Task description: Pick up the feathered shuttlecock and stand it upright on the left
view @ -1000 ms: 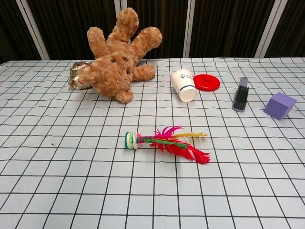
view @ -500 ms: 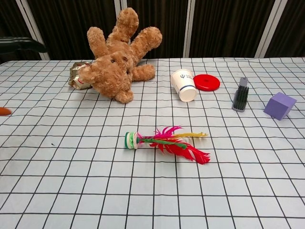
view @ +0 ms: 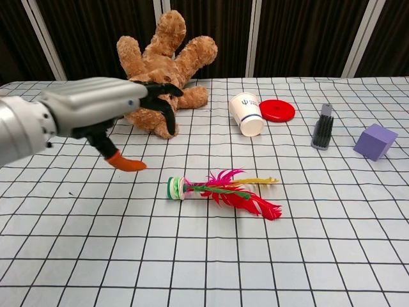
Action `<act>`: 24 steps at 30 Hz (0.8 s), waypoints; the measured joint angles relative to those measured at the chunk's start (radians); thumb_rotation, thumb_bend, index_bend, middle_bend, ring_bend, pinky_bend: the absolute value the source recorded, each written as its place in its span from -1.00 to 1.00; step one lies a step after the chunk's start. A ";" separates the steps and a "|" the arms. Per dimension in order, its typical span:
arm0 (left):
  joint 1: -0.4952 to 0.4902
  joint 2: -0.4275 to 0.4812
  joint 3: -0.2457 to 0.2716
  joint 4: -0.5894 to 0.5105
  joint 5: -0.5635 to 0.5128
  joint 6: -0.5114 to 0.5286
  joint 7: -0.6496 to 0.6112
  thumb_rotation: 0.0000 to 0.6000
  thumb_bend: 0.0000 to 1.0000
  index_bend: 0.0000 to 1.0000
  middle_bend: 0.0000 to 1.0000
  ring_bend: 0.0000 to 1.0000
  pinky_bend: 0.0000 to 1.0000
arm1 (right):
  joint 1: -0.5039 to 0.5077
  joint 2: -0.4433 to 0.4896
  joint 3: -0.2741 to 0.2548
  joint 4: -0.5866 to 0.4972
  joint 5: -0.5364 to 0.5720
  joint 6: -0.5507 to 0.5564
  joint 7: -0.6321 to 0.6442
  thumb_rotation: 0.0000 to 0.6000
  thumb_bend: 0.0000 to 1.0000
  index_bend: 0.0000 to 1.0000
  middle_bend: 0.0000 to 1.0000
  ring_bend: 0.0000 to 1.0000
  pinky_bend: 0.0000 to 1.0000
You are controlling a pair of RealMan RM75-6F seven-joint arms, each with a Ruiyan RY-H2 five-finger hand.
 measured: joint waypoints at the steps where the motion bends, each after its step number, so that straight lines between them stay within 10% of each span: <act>1: -0.015 -0.024 -0.004 0.012 -0.021 -0.006 0.023 1.00 -0.28 -0.25 -0.98 -1.00 -1.00 | 0.000 0.001 0.000 -0.001 0.002 -0.003 0.003 1.00 -0.32 -1.00 -1.00 -1.00 -1.00; 24: -0.240 -0.365 -0.043 0.255 -0.271 -0.018 0.199 1.00 -0.26 -0.16 -0.93 -1.00 -1.00 | 0.006 0.013 0.008 -0.020 0.029 -0.031 0.040 1.00 -0.32 -1.00 -1.00 -1.00 -1.00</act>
